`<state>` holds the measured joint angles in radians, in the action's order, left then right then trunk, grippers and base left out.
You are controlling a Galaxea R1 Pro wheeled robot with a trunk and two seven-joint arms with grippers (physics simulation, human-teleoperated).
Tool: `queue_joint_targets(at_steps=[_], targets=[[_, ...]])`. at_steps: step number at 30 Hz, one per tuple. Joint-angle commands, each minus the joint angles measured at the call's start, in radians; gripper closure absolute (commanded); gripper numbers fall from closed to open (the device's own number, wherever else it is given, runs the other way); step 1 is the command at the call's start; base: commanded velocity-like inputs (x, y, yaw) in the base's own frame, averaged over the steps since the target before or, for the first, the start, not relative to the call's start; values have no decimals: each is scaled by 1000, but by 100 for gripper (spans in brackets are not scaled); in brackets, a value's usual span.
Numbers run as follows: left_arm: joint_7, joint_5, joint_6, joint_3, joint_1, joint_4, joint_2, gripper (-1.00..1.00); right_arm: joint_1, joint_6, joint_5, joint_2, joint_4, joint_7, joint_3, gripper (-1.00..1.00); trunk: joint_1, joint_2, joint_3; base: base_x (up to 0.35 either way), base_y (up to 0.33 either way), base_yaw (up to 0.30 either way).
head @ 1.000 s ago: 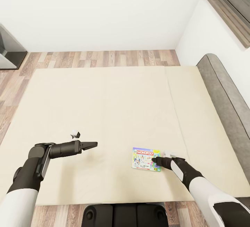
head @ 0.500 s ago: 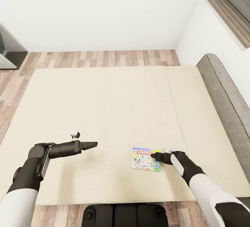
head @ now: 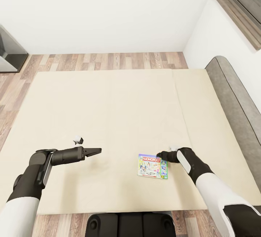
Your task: Put all the toys in the child's room - the three board games (two on the bed and one on the table), the two jigsaw puzzles on the table, and the tennis ball on the table - inside the toy box on the table in the child's room.
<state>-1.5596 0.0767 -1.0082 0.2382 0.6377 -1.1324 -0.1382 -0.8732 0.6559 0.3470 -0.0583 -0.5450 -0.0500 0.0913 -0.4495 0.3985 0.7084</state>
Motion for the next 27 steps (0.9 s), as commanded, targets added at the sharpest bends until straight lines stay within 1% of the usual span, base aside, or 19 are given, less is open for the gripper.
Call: queue_joint_targets(at_steps=[1, 4, 10, 18, 27], targets=[[-7, 8, -10, 1, 0, -1, 0, -100, -6, 6, -4, 0, -3, 11, 4, -100, -1, 2, 1, 0, 0, 0], [-7, 8, -10, 1, 0, -1, 1, -100, -18, 7, -4, 2, -4, 36, 1, -100, -1, 2, 1, 0, 0, 0], [-8, 8, -10, 1, 0, -1, 1, -100, -47, 7, -3, 5, -1, 63, -1, -100, -1, 2, 1, 0, 0, 0], [-8, 8, -10, 1, 0, -1, 0, -100, -53, -1, -3, 5, -4, 69, -3, -100, -1, 2, 1, 0, 0, 0], [-7, 8, -10, 1, 0, -1, 2, -100, -52, -4, 0, 6, -6, 68, -19, -100, -1, 2, 6, 0, 0, 0]])
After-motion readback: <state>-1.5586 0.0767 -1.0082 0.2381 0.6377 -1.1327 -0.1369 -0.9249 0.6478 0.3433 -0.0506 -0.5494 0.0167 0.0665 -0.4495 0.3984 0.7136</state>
